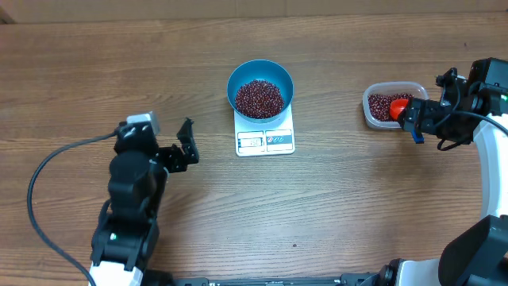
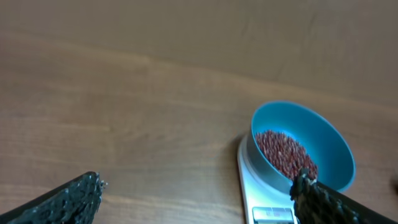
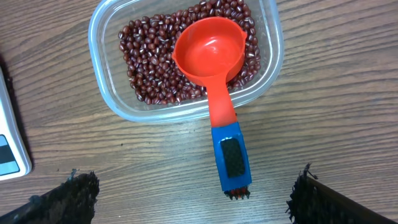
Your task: Scoop item into bowl and weigh 150g on scale
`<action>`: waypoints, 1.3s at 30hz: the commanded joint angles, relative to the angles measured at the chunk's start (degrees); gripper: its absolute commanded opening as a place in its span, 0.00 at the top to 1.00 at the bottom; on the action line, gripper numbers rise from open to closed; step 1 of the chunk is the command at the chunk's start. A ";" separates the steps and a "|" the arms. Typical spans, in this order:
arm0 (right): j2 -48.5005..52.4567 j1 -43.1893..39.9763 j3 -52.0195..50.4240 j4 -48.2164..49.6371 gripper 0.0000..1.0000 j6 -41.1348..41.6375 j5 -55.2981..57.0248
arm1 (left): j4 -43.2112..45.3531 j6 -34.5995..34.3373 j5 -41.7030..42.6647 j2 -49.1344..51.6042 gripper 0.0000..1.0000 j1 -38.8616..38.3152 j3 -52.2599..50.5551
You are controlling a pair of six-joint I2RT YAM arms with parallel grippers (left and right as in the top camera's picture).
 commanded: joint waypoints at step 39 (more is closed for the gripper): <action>-0.15 -0.07 1.18 0.26 0.00 -0.39 -0.26 | 3.65 12.33 6.58 -44.44 0.00 14.45 -33.51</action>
